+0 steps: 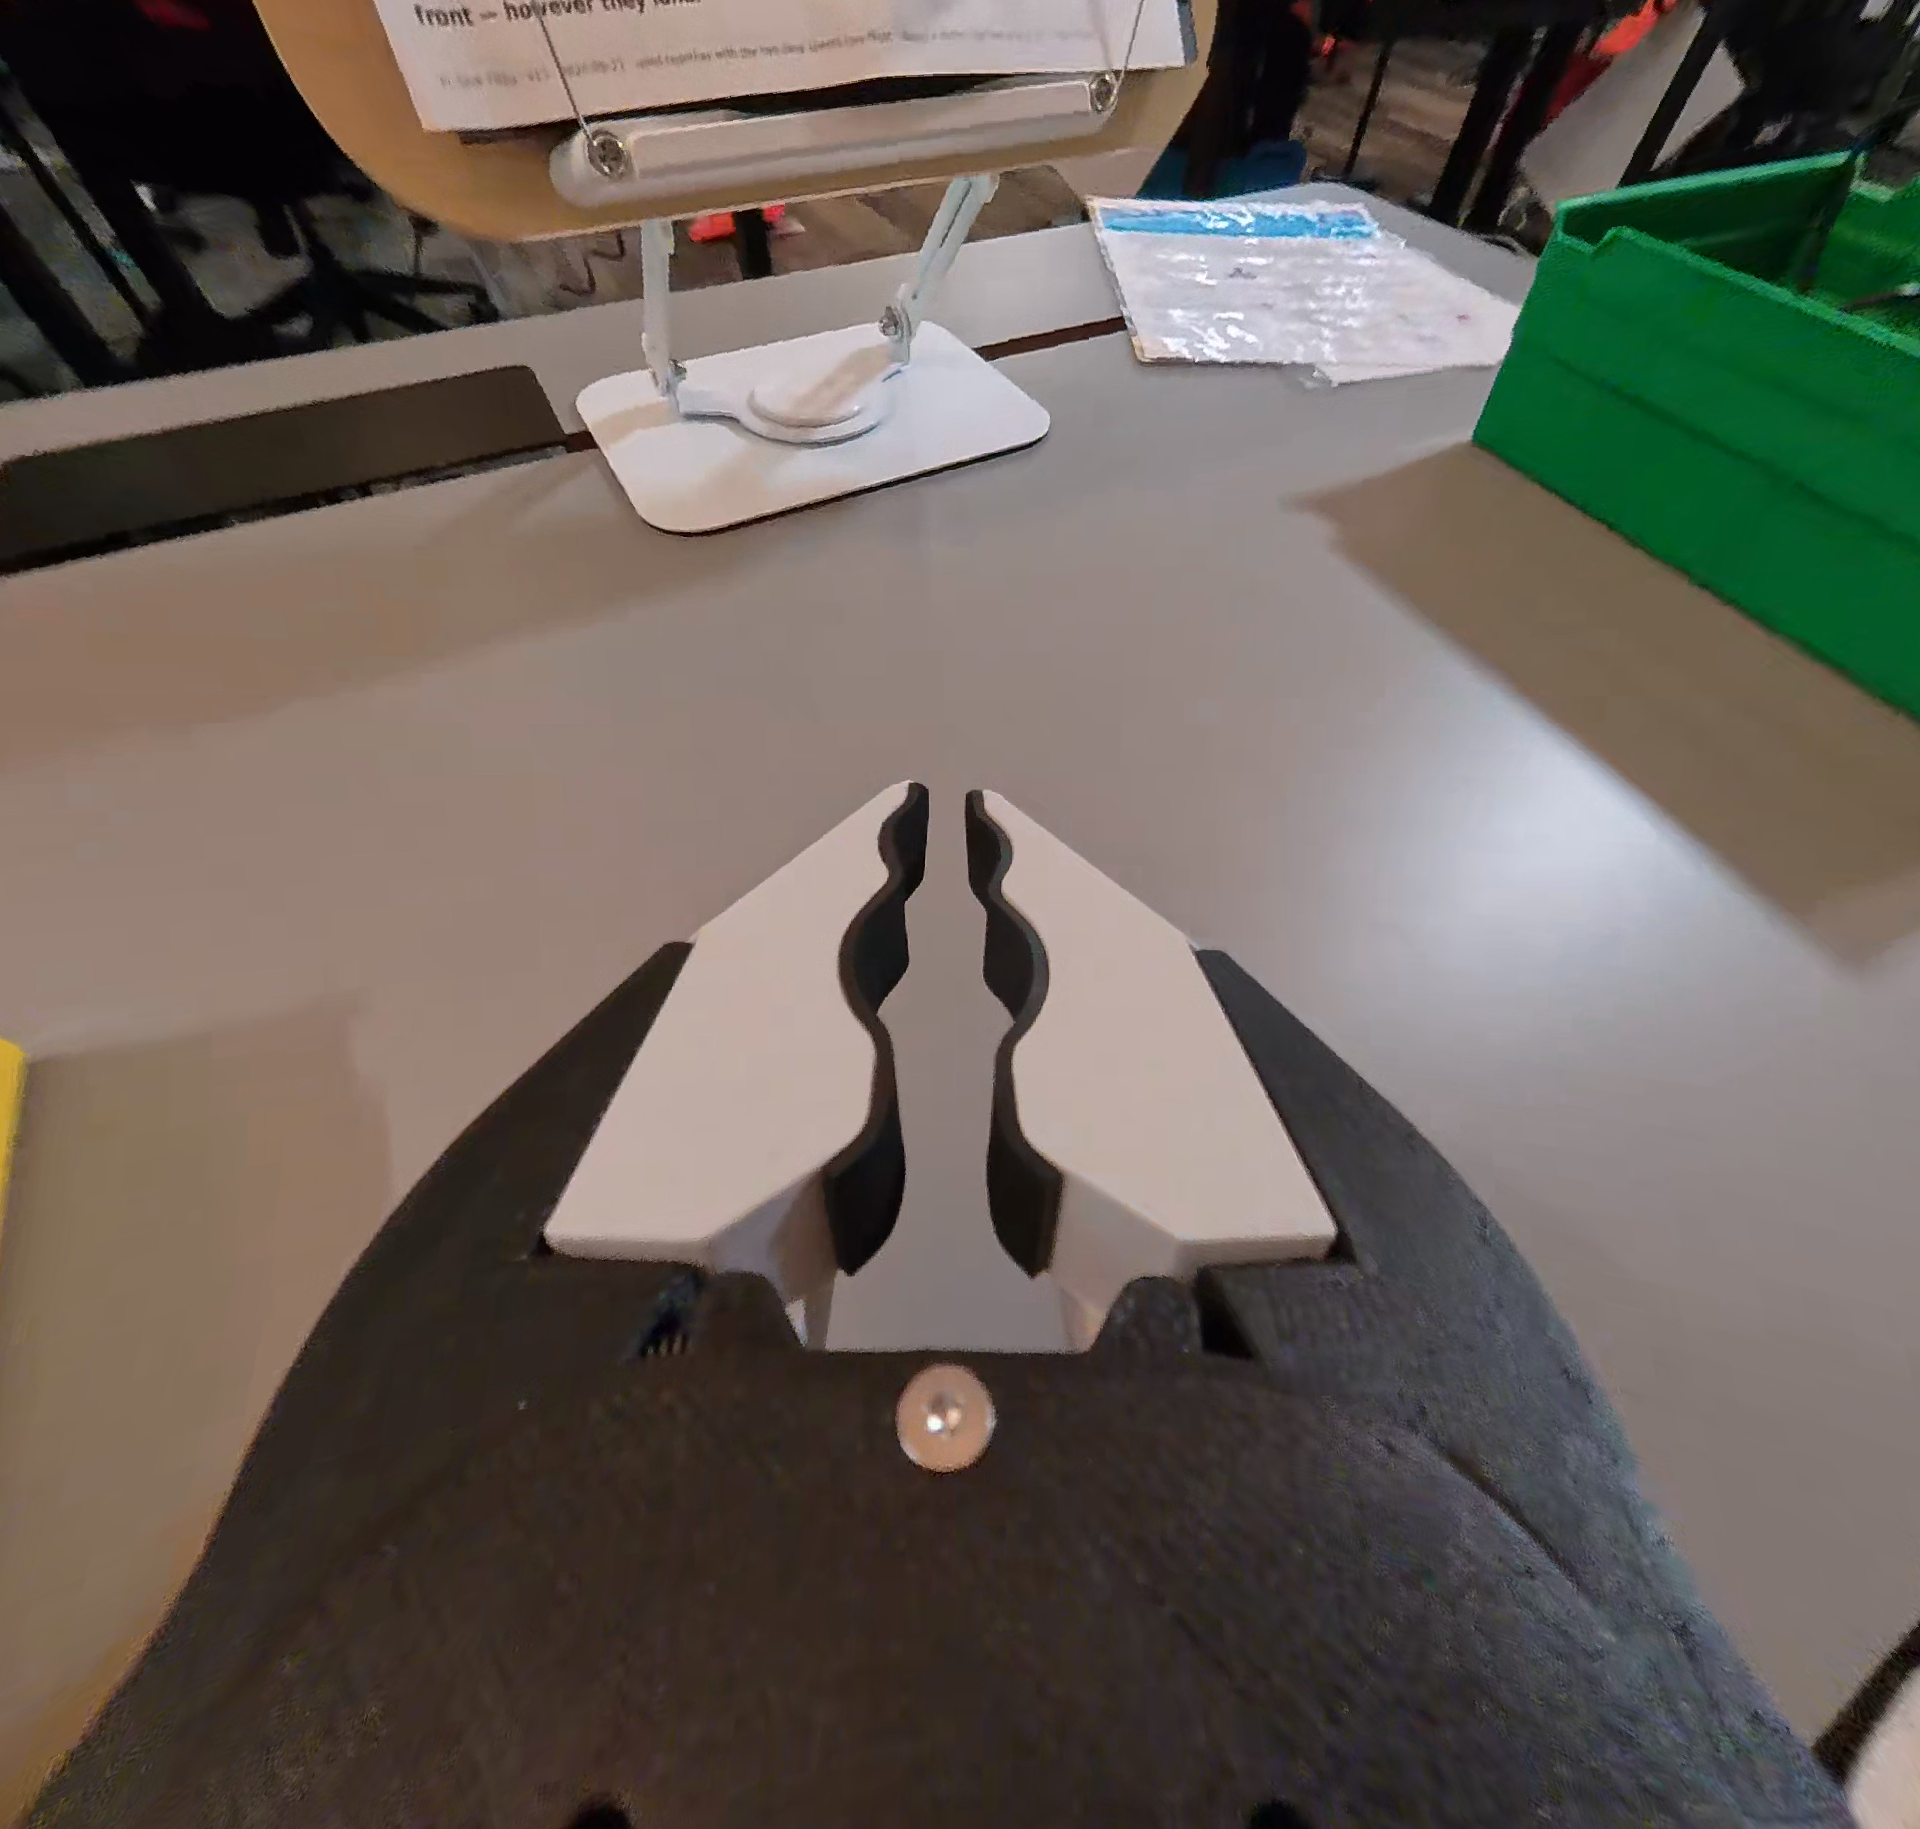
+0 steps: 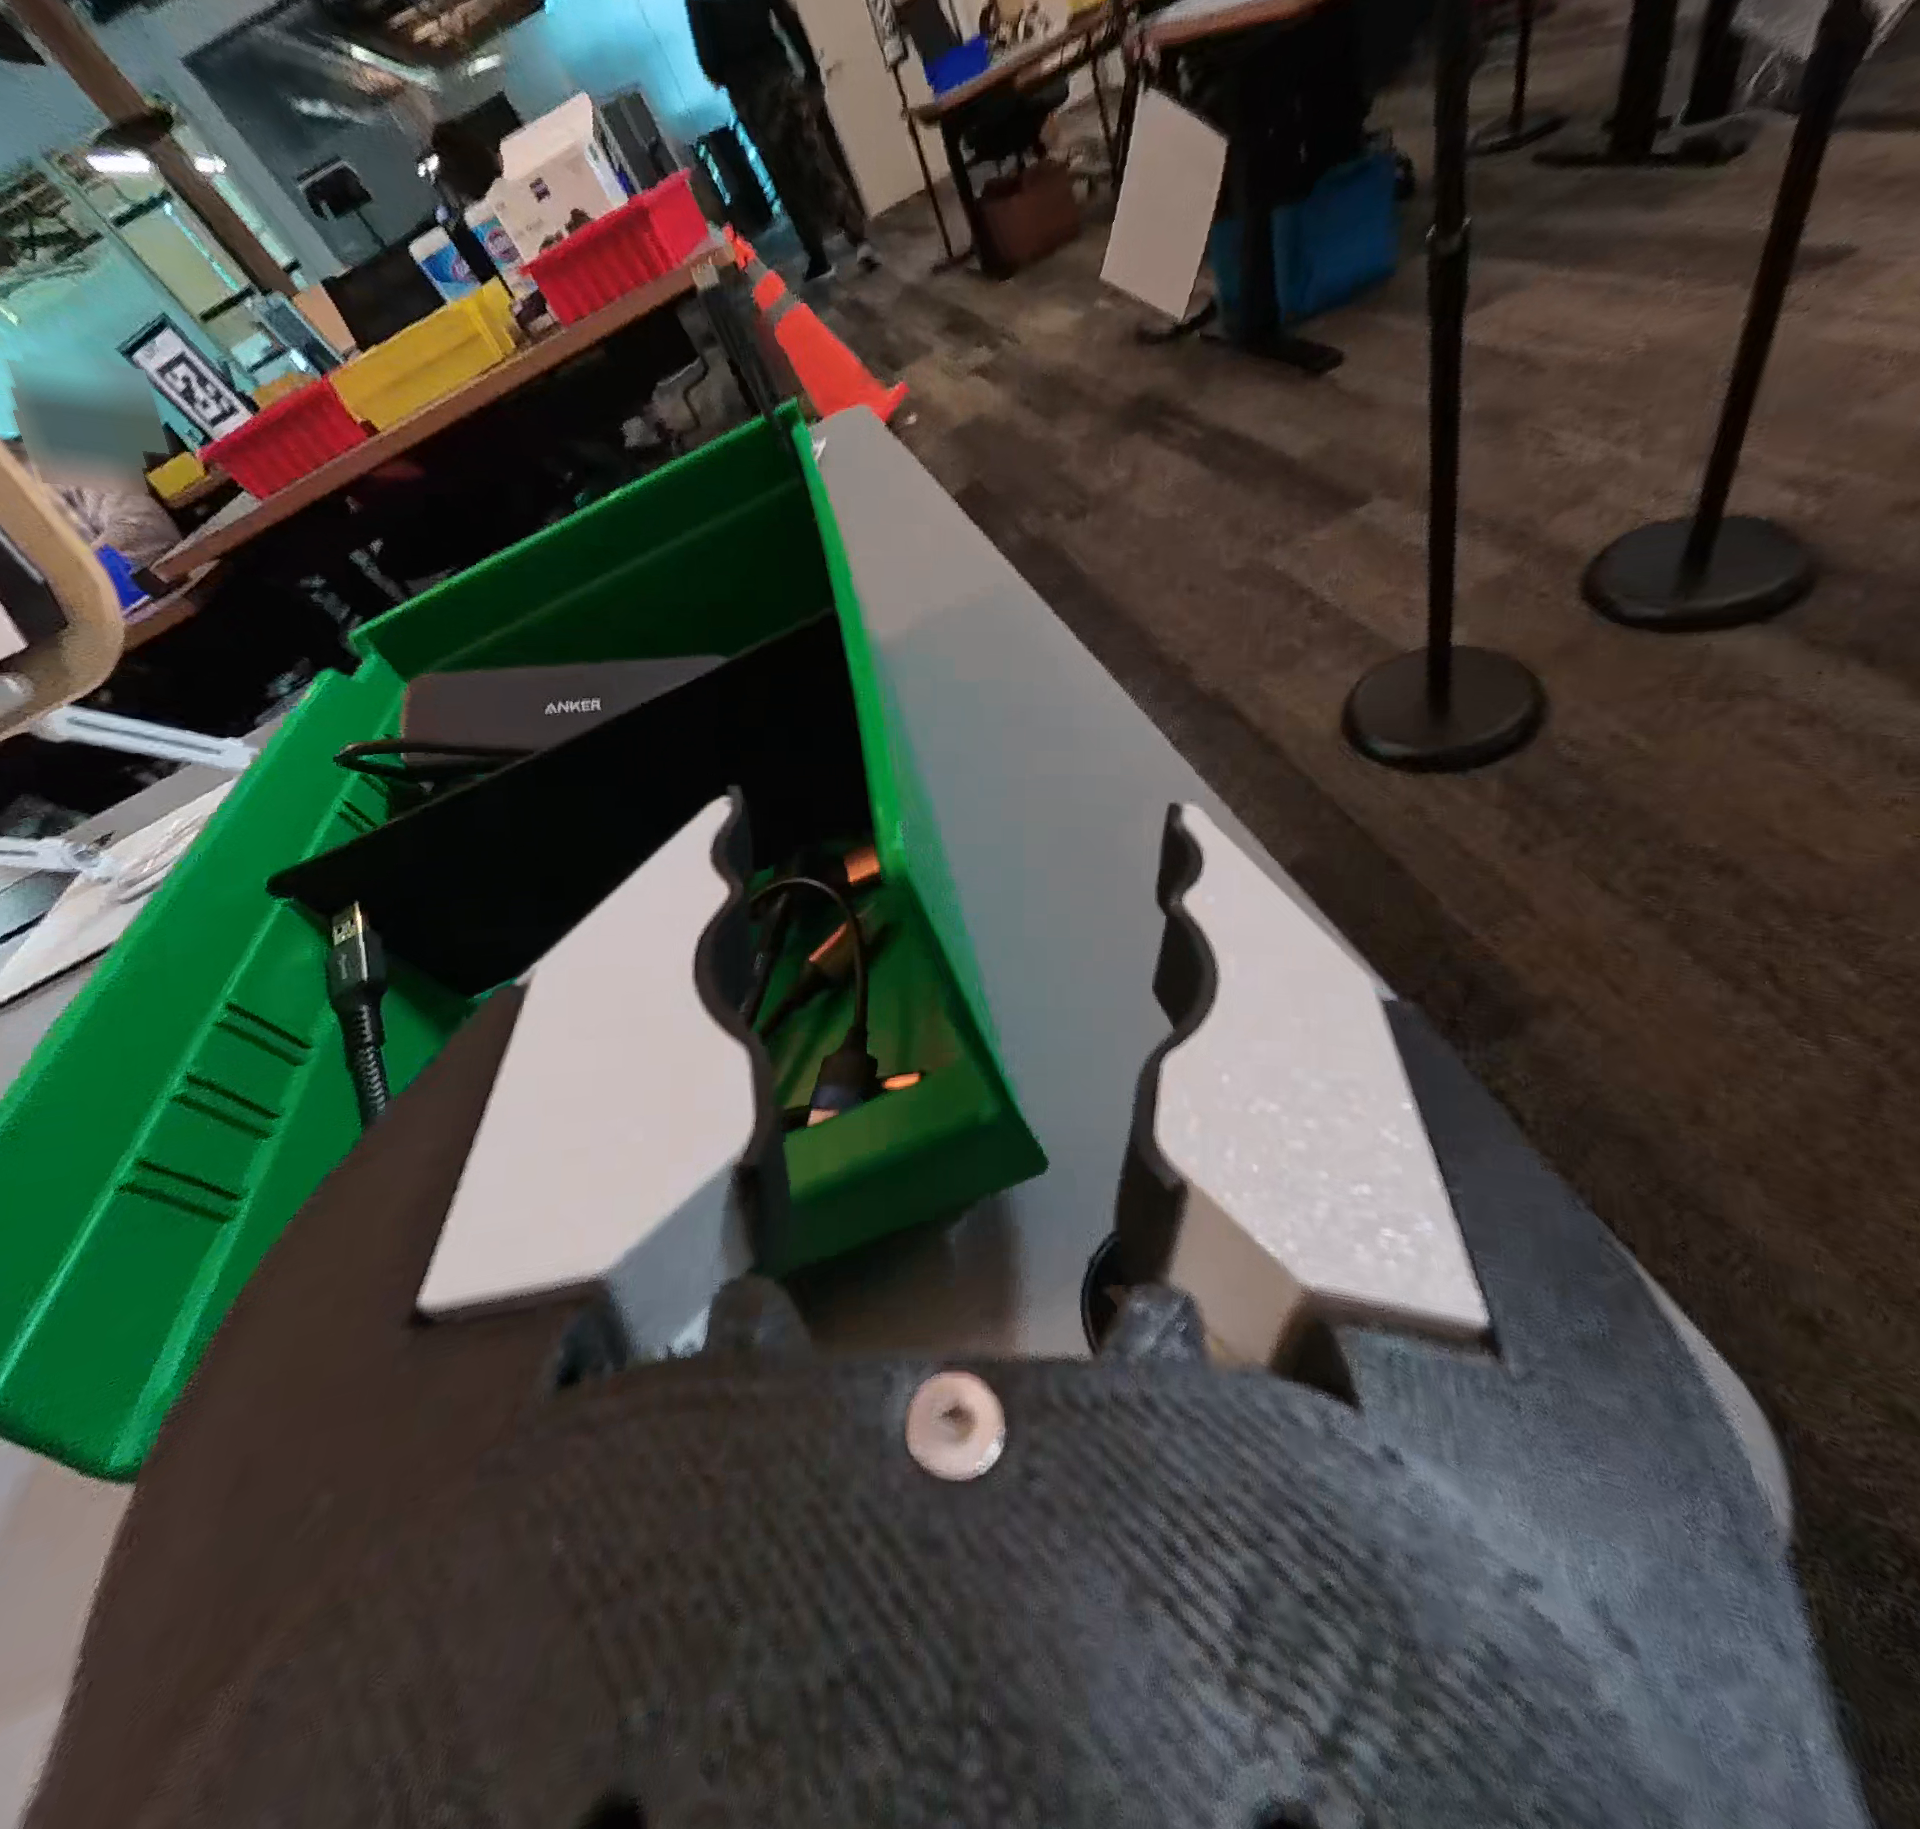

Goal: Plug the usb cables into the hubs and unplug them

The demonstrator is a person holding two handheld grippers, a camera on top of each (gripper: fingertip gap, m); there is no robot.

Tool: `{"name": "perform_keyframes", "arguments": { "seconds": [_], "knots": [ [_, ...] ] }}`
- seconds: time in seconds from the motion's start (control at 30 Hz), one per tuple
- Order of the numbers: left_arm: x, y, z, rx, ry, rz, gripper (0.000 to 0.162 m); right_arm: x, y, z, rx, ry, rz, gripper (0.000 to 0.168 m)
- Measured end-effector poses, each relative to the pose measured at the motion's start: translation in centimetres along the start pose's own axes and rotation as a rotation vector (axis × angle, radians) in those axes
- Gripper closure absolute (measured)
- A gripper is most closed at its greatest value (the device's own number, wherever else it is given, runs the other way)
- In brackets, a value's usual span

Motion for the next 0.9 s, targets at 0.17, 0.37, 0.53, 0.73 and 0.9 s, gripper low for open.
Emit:
{"name": "perform_keyframes", "arguments": {
  "seconds": [0.17,0.37,0.53,0.73,0.9],
  "knots": [
    [0.8,-0.8,-1.6,-0.003,0.049,-0.045,0.154,1.2,0.4,1.4,-0.065,0.096,0.001,0.105],
    [0.7,-2.4,-2.5,0.139,0.083,-0.092,0.149,0.3,-0.8,0.5,0.067,-0.005,0.037,0.108],
    [-0.8,-2.7,-3.4,0.302,0.06,-0.219,0.125,-0.5,-1.2,-0.1,0.137,-0.048,0.045,0.108],
    [-1.5,-3.2,-4.1,0.21,-0.002,-0.139,0.127,-1.7,-1.3,-1.3,0.171,-0.104,0.055,0.105],
    [-1.8,-2.9,-4.4,0.143,-0.044,-0.116,0.127,-2.0,-1.7,-0.8,0.264,-0.112,0.021,0.101]
  ]
}}
Point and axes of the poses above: each gripper's, where its closed fingertips meet, x back along the fingers, z out of its top, y = z × x across the jaws, the point moved 4 cm from there along x, back along the fingers, and after that the axes turned 6 degrees about -z, right-handed, at the moved point
